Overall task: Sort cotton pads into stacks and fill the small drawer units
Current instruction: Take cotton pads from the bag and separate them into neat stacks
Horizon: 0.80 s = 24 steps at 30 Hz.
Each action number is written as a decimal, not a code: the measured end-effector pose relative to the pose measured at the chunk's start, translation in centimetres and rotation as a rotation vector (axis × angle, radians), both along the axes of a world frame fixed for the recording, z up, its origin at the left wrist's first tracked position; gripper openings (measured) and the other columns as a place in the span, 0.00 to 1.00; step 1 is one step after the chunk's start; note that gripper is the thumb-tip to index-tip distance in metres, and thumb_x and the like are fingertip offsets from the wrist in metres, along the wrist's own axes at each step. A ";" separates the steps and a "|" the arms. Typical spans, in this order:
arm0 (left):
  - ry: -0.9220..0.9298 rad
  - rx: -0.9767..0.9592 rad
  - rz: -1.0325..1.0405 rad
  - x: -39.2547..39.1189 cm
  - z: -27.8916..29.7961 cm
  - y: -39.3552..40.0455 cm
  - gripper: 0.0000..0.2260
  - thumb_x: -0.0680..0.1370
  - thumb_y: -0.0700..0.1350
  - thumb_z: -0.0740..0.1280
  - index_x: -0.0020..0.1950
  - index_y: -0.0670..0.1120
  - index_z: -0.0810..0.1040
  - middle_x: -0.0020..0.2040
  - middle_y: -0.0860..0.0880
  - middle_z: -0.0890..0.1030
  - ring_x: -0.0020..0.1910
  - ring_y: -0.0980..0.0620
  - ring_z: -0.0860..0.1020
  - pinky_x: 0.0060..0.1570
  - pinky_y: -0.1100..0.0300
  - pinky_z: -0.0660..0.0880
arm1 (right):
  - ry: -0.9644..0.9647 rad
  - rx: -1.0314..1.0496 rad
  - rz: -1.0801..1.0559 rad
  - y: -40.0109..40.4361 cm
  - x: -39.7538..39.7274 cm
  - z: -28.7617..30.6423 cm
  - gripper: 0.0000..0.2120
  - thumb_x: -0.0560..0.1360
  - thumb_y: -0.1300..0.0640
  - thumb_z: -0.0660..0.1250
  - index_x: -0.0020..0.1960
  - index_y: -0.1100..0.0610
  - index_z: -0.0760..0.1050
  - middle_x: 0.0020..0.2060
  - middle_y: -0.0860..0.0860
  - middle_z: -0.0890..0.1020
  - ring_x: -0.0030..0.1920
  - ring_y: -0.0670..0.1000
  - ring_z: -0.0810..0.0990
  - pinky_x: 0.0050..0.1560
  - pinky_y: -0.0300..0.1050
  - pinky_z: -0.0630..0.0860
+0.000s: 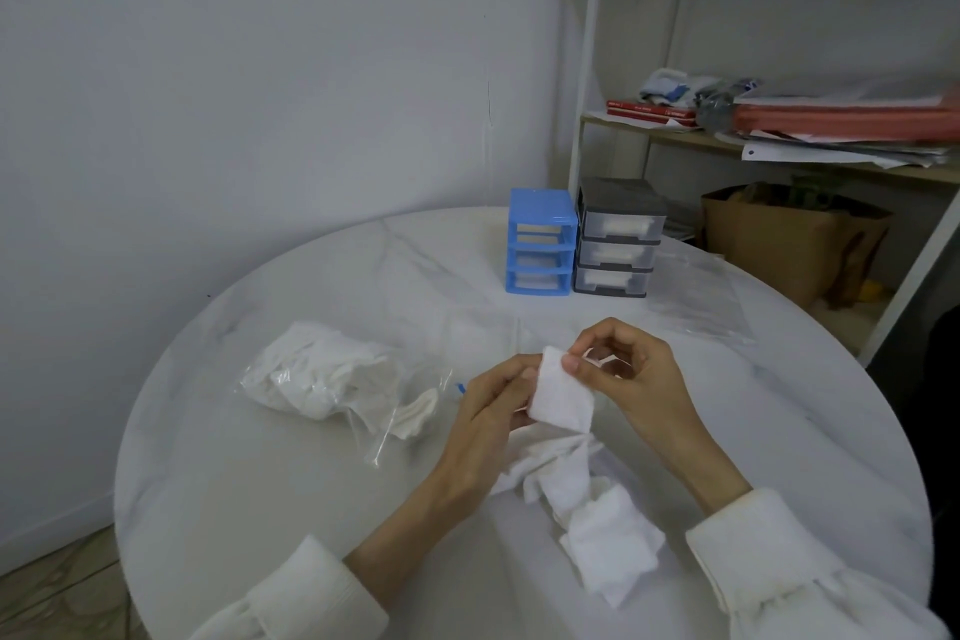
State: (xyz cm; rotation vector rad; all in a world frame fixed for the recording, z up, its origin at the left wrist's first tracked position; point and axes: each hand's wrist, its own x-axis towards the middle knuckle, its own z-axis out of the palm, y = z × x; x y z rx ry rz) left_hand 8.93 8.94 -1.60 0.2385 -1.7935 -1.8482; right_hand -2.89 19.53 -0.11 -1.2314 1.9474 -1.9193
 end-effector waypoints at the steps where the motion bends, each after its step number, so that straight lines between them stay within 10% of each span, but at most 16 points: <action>1: 0.007 -0.019 -0.017 0.1 0.2 0.1 0.11 0.80 0.36 0.59 0.49 0.46 0.80 0.43 0.55 0.83 0.46 0.58 0.80 0.45 0.65 0.77 | 0.009 0.006 -0.007 0.0 0.0 0.0 0.08 0.69 0.65 0.73 0.38 0.55 0.76 0.35 0.42 0.81 0.38 0.45 0.76 0.37 0.37 0.71; 17: 0.116 -0.075 0.048 -0.2 -0.3 -0.4 0.10 0.78 0.33 0.62 0.56 0.46 0.73 0.47 0.50 0.83 0.47 0.49 0.82 0.47 0.54 0.79 | -0.024 0.101 0.067 -0.3 0.5 -0.5 0.07 0.71 0.63 0.71 0.45 0.53 0.77 0.50 0.47 0.80 0.52 0.49 0.78 0.49 0.37 0.75; 24: 0.101 -0.202 0.076 -0.2 -0.5 -0.6 0.10 0.75 0.36 0.60 0.37 0.47 0.76 0.37 0.54 0.79 0.38 0.53 0.77 0.40 0.61 0.73 | -0.029 0.050 0.072 -0.2 0.5 -0.2 0.09 0.70 0.68 0.70 0.40 0.54 0.80 0.44 0.51 0.82 0.44 0.49 0.79 0.45 0.37 0.76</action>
